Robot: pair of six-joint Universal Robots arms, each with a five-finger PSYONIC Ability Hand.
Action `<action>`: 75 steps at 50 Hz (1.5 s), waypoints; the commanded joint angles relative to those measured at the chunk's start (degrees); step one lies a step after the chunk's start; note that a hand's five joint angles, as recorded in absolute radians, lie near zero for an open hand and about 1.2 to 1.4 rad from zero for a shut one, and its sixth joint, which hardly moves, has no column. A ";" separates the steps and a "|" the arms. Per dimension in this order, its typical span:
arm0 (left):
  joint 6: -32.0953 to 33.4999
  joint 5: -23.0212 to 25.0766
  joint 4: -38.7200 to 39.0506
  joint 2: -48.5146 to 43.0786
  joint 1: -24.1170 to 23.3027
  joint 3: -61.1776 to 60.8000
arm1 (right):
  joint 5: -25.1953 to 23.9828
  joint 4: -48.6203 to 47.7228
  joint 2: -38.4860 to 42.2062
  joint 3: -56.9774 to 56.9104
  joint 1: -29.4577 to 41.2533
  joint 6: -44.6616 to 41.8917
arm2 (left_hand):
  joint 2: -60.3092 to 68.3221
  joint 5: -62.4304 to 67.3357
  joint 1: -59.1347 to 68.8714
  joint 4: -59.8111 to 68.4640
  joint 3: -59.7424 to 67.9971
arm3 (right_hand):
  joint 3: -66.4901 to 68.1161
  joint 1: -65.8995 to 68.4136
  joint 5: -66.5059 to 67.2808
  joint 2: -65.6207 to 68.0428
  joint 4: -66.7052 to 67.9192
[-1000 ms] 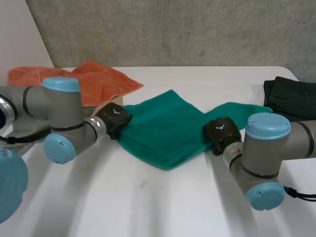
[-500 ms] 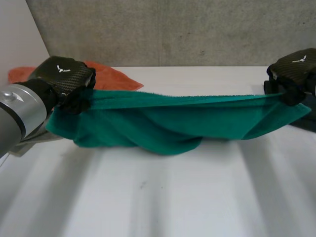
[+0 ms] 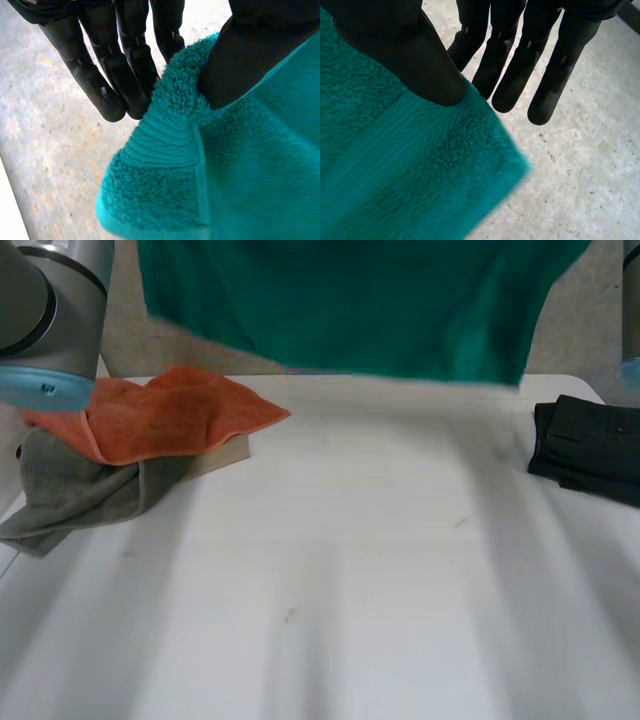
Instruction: Fold the laundry.
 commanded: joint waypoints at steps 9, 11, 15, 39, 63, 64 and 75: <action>4.02 4.85 3.80 2.80 -0.80 -43.02 | -11.22 5.14 -3.44 38.94 -2.82 0.87 | 8.37 9.47 11.91 8.34 8.92 | 11.94 14.70 10.96 12.73 11.29; 6.13 4.94 5.39 0.60 -0.71 -45.51 | -12.19 4.78 -1.50 41.25 -3.08 -0.01 | 5.01 6.11 8.56 4.98 5.56 | 11.94 14.70 10.96 12.73 11.29; 12.02 4.50 7.95 -5.64 -0.27 -47.45 | -11.76 4.96 3.33 43.81 -3.61 -3.61 | -13.29 -12.19 -9.75 -13.32 -12.74 | 11.94 14.70 10.96 12.73 11.29; 10.36 11.08 0.65 4.19 11.33 -59.49 | -9.82 7.95 2.38 45.66 -5.81 -5.82 | -31.84 -30.74 -28.30 -31.88 -31.29 | 11.94 14.70 10.96 12.73 11.29; 15.80 18.47 0.56 -5.21 14.41 -51.68 | -9.56 8.30 1.94 46.18 -4.67 -5.99 | -12.25 -11.15 -8.71 -12.29 -11.70 | 11.94 14.70 10.96 12.73 11.29; 15.98 18.48 0.91 -5.39 14.32 -51.50 | -9.56 8.30 1.94 46.27 -4.58 -5.99 | -5.67 -4.57 -2.13 -5.70 -5.12 | 11.94 14.70 10.96 12.73 11.29; 15.99 17.16 1.71 -1.27 13.09 -51.93 | -9.56 11.98 -0.08 46.18 -5.72 -5.99 | 11.53 12.64 15.08 11.50 12.08 | 11.94 14.70 10.96 12.73 11.29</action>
